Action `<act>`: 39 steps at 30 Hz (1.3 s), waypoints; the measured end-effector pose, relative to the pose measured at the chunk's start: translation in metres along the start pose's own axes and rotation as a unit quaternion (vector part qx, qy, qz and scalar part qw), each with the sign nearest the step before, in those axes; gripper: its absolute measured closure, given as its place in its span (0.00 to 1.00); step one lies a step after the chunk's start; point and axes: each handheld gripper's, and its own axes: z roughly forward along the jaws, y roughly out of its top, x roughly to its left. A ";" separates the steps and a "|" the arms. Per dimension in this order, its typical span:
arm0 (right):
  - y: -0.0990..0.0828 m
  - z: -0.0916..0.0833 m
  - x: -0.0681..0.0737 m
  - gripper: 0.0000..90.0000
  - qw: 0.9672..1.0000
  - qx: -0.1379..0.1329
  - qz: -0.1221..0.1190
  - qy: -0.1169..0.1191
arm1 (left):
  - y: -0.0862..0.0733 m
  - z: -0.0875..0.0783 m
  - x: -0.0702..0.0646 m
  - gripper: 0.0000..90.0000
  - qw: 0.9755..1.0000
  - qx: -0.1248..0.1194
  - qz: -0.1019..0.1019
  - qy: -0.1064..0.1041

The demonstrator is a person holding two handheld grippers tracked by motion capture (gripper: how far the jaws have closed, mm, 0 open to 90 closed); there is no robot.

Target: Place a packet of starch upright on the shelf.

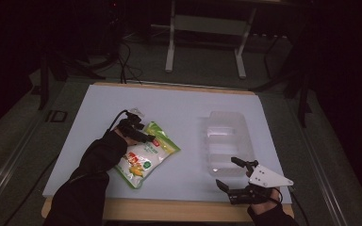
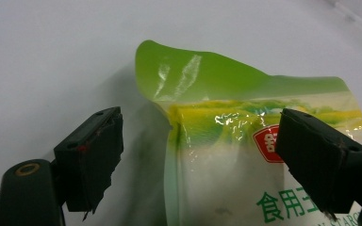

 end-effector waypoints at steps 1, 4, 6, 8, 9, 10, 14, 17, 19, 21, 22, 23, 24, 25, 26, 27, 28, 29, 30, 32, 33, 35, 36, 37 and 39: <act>0.000 0.000 0.000 0.12 1.000 0.000 0.001 0.000 | 0.000 0.001 0.000 0.20 1.000 0.001 -0.003 -0.003; 0.000 0.000 0.000 0.12 1.000 -0.001 0.002 0.000 | 0.000 0.002 -0.001 0.23 0.999 0.017 -0.010 -0.028; 0.000 0.000 0.000 0.12 1.000 0.000 0.000 0.001 | 0.001 0.004 -0.001 0.23 0.999 0.030 -0.017 -0.037; 0.000 0.000 0.001 0.12 1.000 0.000 0.000 0.002 | 0.002 0.006 -0.001 0.24 0.998 0.041 -0.030 -0.046; 0.000 0.000 0.001 0.13 1.000 0.000 -0.001 0.002 | 0.002 0.006 -0.002 0.26 0.997 0.045 -0.028 -0.049; 0.000 0.000 0.001 0.12 1.000 0.000 -0.001 0.002 | 0.003 0.008 -0.005 0.27 0.997 0.051 -0.027 -0.049; 0.000 0.001 0.001 0.13 1.000 0.003 0.000 0.003 | 0.005 0.008 -0.010 0.32 0.997 0.064 -0.019 -0.039; 0.001 0.001 0.001 0.13 1.000 0.002 -0.003 0.003 | 0.008 0.007 -0.013 0.42 0.996 0.076 -0.021 -0.028; 0.001 0.001 0.002 0.13 1.000 0.003 -0.004 0.003 | 0.010 0.007 -0.018 0.49 0.996 0.087 -0.014 -0.011; 0.001 0.001 0.002 0.13 1.000 0.004 -0.004 0.004 | 0.012 0.005 -0.023 0.60 0.995 0.097 0.007 0.011; 0.001 0.001 0.001 0.13 1.000 0.004 -0.004 0.004 | 0.013 0.005 -0.026 0.69 0.995 0.100 0.015 0.023; 0.000 0.001 0.001 0.13 1.000 0.004 -0.003 0.004 | 0.014 0.004 -0.029 0.75 0.994 0.102 0.024 0.031; 0.000 0.001 0.001 0.14 1.000 0.004 -0.003 0.004 | 0.014 0.004 -0.030 0.79 0.994 0.102 0.025 0.037; 0.000 0.001 0.001 0.14 1.000 0.004 -0.004 0.003 | 0.013 0.004 -0.031 0.81 0.994 0.101 0.027 0.041; 0.000 0.001 0.001 0.14 1.000 0.005 -0.004 0.004 | 0.013 0.004 -0.032 0.82 0.994 0.096 0.028 0.044; 0.000 0.001 0.001 0.14 1.000 0.005 -0.004 0.003 | 0.012 0.003 -0.032 0.83 0.994 0.095 0.026 0.044; 0.001 0.001 0.002 0.14 1.000 0.004 -0.004 0.003 | 0.012 0.002 -0.033 0.85 0.994 0.091 0.025 0.046; 0.001 0.001 0.002 0.14 1.000 0.003 -0.003 0.003 | 0.011 0.000 -0.034 0.88 0.995 0.086 0.026 0.049; 0.001 0.000 0.001 0.14 1.000 0.001 -0.003 0.001 | 0.011 0.000 -0.035 0.90 0.995 0.084 0.027 0.050; 0.001 -0.001 0.001 0.14 1.000 0.001 -0.002 0.000 | 0.010 -0.002 -0.037 0.91 0.995 0.077 0.028 0.054; 0.001 -0.001 0.001 0.14 1.000 0.001 -0.002 0.000 | 0.009 -0.003 -0.038 0.91 0.995 0.073 0.029 0.055; 0.001 -0.001 0.001 0.14 1.000 -0.001 -0.001 0.000 | 0.009 -0.003 -0.038 0.91 0.995 0.072 0.030 0.054; 0.001 -0.001 0.001 0.14 1.000 -0.001 -0.002 -0.001 | 0.008 -0.004 -0.038 0.91 0.996 0.069 0.029 0.054; 0.001 -0.001 0.001 0.14 1.000 0.000 -0.002 -0.001 | 0.008 -0.004 -0.039 0.91 0.996 0.066 0.031 0.051; 0.001 -0.001 0.001 0.14 1.000 -0.001 -0.003 -0.001 | 0.009 -0.005 -0.040 0.92 0.996 0.061 0.030 0.053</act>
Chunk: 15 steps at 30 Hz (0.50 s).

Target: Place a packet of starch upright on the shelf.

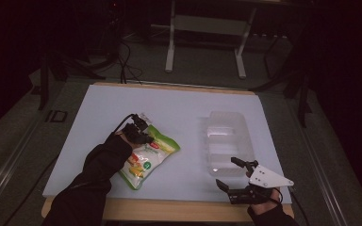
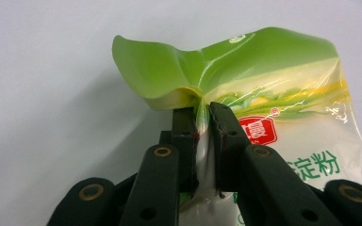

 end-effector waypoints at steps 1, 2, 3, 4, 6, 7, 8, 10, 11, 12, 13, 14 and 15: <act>0.000 0.000 0.000 0.14 1.000 0.000 0.000 0.000 | 0.000 -0.002 -0.001 0.92 1.000 -0.004 0.002 -0.003; 0.000 0.000 0.000 0.14 1.000 -0.002 0.002 0.000 | 0.001 -0.004 -0.003 0.92 1.000 -0.011 0.004 0.002; 0.000 0.000 0.000 0.14 1.000 -0.002 0.002 -0.001 | 0.001 -0.007 -0.005 0.92 1.000 -0.020 0.005 0.004; 0.000 -0.001 -0.001 0.14 1.000 -0.001 0.003 -0.001 | 0.002 -0.010 -0.007 0.92 1.000 -0.025 0.010 0.004; 0.000 0.000 -0.001 0.14 1.000 -0.002 0.003 -0.001 | 0.003 -0.015 -0.010 0.92 0.999 -0.030 0.012 0.008; 0.000 -0.001 -0.001 0.14 1.000 -0.002 0.003 -0.001 | 0.003 -0.017 -0.010 0.93 0.999 -0.034 0.011 0.009; 0.000 -0.001 -0.001 0.14 1.000 -0.002 0.002 -0.002 | 0.002 -0.019 -0.010 0.93 0.999 -0.037 0.010 0.011; 0.001 -0.001 0.000 0.14 1.000 -0.004 0.001 -0.003 | 0.001 -0.026 -0.011 0.93 0.999 -0.050 0.007 0.013; 0.001 -0.001 0.000 0.14 1.000 -0.004 0.001 -0.003 | 0.001 -0.026 -0.011 0.93 0.999 -0.050 0.007 0.013; 0.001 -0.002 -0.001 0.14 1.000 -0.007 0.002 -0.004 | 0.000 -0.032 -0.012 0.93 0.998 -0.056 0.008 0.017; 0.001 -0.002 -0.001 0.14 1.000 -0.007 0.003 -0.005 | -0.001 -0.035 -0.013 0.93 0.998 -0.058 0.007 0.015; 0.001 -0.002 -0.001 0.14 1.000 -0.008 0.004 -0.005 | -0.001 -0.039 -0.013 0.93 0.998 -0.061 0.005 0.010; 0.001 -0.002 -0.002 0.14 1.000 -0.009 0.004 -0.005 | -0.001 -0.043 -0.014 0.93 0.998 -0.066 0.004 0.012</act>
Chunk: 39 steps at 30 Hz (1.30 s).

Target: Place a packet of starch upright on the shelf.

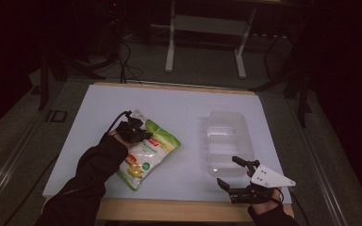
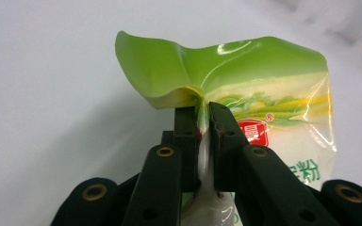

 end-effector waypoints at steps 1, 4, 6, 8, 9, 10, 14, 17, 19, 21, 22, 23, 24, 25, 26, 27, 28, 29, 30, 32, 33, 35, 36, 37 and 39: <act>0.000 0.000 0.000 0.14 1.000 -0.001 -0.001 0.000 | 0.000 -0.004 -0.001 0.93 1.000 -0.002 0.002 0.000; 0.000 0.000 0.000 0.14 1.000 -0.009 -0.009 -0.003 | 0.001 -0.017 -0.007 0.94 1.000 -0.019 0.004 0.000; 0.000 0.000 0.000 0.14 1.000 -0.012 -0.012 -0.004 | 0.000 -0.024 -0.011 0.94 1.000 -0.028 0.006 -0.001; 0.000 0.001 0.000 0.14 1.000 -0.012 -0.010 -0.004 | 0.000 -0.031 -0.015 0.94 0.999 -0.040 0.004 -0.005; 0.000 0.001 0.000 0.14 1.000 -0.010 -0.008 -0.003 | -0.001 -0.035 -0.017 0.94 0.999 -0.046 0.007 -0.006; 0.000 0.002 0.000 0.15 1.000 -0.006 -0.007 -0.002 | -0.001 -0.039 -0.019 0.94 0.999 -0.053 0.007 -0.010; 0.000 0.003 0.002 0.15 1.000 -0.002 -0.007 -0.002 | -0.001 -0.048 -0.027 0.94 0.998 -0.064 0.018 -0.011; 0.001 0.002 0.002 0.15 1.000 -0.007 -0.003 0.005 | 0.000 -0.062 -0.039 0.95 0.996 -0.084 0.029 -0.015; 0.001 0.002 0.003 0.16 1.000 -0.001 0.002 0.017 | 0.001 -0.069 -0.045 0.95 0.995 -0.092 0.036 -0.029; 0.001 0.002 0.005 0.16 1.000 0.003 -0.005 0.017 | 0.000 -0.073 -0.048 0.95 0.994 -0.096 0.038 -0.030; 0.002 0.003 0.006 0.16 1.000 0.004 -0.006 0.020 | 0.001 -0.077 -0.052 0.95 0.994 -0.100 0.043 -0.034; 0.002 0.002 0.006 0.16 1.000 0.000 -0.006 0.022 | 0.001 -0.079 -0.054 0.95 0.993 -0.107 0.039 -0.033; 0.003 0.002 0.006 0.16 1.000 -0.004 -0.006 0.020 | 0.001 -0.082 -0.055 0.95 0.992 -0.113 0.037 -0.035; 0.003 0.001 0.006 0.16 1.000 -0.005 -0.011 0.017 | 0.001 -0.084 -0.057 0.95 0.991 -0.121 0.035 -0.040; 0.003 0.001 0.006 0.16 1.000 -0.005 -0.011 0.017 | 0.001 -0.084 -0.057 0.95 0.991 -0.121 0.035 -0.040; 0.004 0.000 0.005 0.16 1.000 -0.012 -0.015 0.012 | 0.001 -0.089 -0.060 0.95 0.989 -0.137 0.034 -0.040; 0.005 -0.003 0.004 0.17 0.999 -0.023 -0.025 0.006 | 0.002 -0.091 -0.061 0.95 0.988 -0.142 0.035 -0.040; 0.006 -0.004 0.003 0.19 0.999 -0.029 -0.030 0.007 | 0.003 -0.093 -0.063 0.95 0.987 -0.151 0.033 -0.040; 0.007 -0.006 0.002 0.20 0.999 -0.039 -0.032 0.012 | 0.004 -0.094 -0.064 0.95 0.986 -0.157 0.034 -0.043; 0.010 -0.008 0.001 0.20 0.998 -0.053 -0.026 0.024 | 0.007 -0.095 -0.068 0.95 0.984 -0.170 0.032 -0.039; 0.011 -0.008 0.001 0.20 0.998 -0.050 -0.020 0.028 | 0.009 -0.095 -0.069 0.95 0.983 -0.176 0.033 -0.043; 0.014 -0.006 -0.001 0.20 0.999 -0.027 0.000 0.040 | 0.013 -0.095 -0.073 0.95 0.980 -0.192 0.033 -0.043; 0.016 -0.007 -0.001 0.19 0.999 -0.022 0.012 0.040 | 0.015 -0.095 -0.075 0.95 0.978 -0.203 0.035 -0.041; 0.017 -0.007 -0.003 0.17 0.998 -0.021 0.028 0.042 | 0.017 -0.095 -0.076 0.95 0.976 -0.214 0.032 -0.038; 0.021 -0.009 -0.005 0.14 0.998 -0.025 0.048 0.026 | 0.020 -0.094 -0.078 0.95 0.971 -0.234 0.028 -0.041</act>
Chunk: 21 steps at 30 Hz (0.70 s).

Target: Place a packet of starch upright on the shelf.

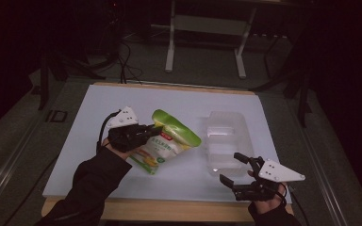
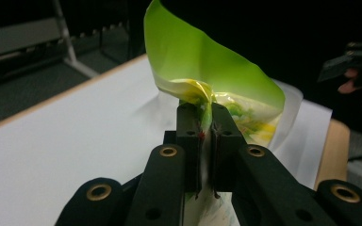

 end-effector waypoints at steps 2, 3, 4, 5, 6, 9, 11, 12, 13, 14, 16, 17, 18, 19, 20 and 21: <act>0.005 -0.002 -0.002 0.11 1.000 -0.008 0.002 -0.012 | 0.002 0.004 -0.001 0.95 1.000 -0.012 -0.006 0.001; 0.008 -0.003 -0.002 0.11 1.000 -0.012 -0.005 -0.016 | 0.003 0.006 -0.002 0.95 1.000 -0.021 -0.011 0.001; 0.012 -0.004 -0.002 0.11 1.000 -0.013 -0.016 -0.013 | 0.003 0.008 -0.002 0.95 1.000 -0.024 -0.013 -0.002; 0.015 -0.004 -0.002 0.11 1.000 -0.014 -0.019 -0.013 | 0.004 0.010 -0.003 0.95 1.000 -0.028 -0.011 -0.004; 0.018 -0.003 -0.002 0.11 1.000 -0.014 -0.023 -0.012 | 0.004 0.012 -0.004 0.95 0.999 -0.038 -0.017 -0.002; 0.029 0.004 -0.003 0.11 0.999 -0.013 -0.025 -0.015 | 0.005 0.018 -0.006 0.95 0.998 -0.059 -0.029 -0.007; 0.036 0.011 -0.003 0.11 1.000 -0.012 -0.022 -0.010 | 0.006 0.021 -0.009 0.95 0.996 -0.076 -0.037 -0.005; 0.040 0.014 -0.002 0.11 1.000 -0.015 -0.026 -0.006 | 0.006 0.023 -0.010 0.95 0.995 -0.085 -0.042 -0.002; 0.043 0.017 -0.002 0.11 0.999 -0.013 -0.028 -0.006 | 0.007 0.025 -0.012 0.95 0.995 -0.094 -0.046 0.001; 0.046 0.021 -0.002 0.11 0.999 -0.016 -0.027 -0.010 | 0.008 0.027 -0.013 0.95 0.993 -0.103 -0.053 0.001; 0.051 0.029 -0.005 0.11 1.000 -0.016 -0.019 -0.008 | 0.010 0.029 -0.016 0.95 0.992 -0.118 -0.054 0.005; 0.053 0.035 -0.007 0.11 1.000 -0.010 -0.010 -0.015 | 0.011 0.031 -0.018 0.95 0.990 -0.126 -0.057 -0.001; 0.055 0.041 -0.011 0.12 1.000 -0.004 -0.001 -0.016 | 0.011 0.031 -0.019 0.95 0.989 -0.133 -0.057 -0.005; 0.055 0.044 -0.013 0.14 1.000 -0.003 0.004 -0.022 | 0.012 0.031 -0.021 0.95 0.988 -0.144 -0.058 -0.006; 0.056 0.049 -0.016 0.14 1.000 0.000 0.011 -0.025 | 0.013 0.031 -0.021 0.95 0.987 -0.148 -0.059 -0.014; 0.056 0.053 -0.019 0.14 1.000 -0.002 0.017 -0.018 | 0.013 0.031 -0.023 0.95 0.986 -0.153 -0.060 -0.021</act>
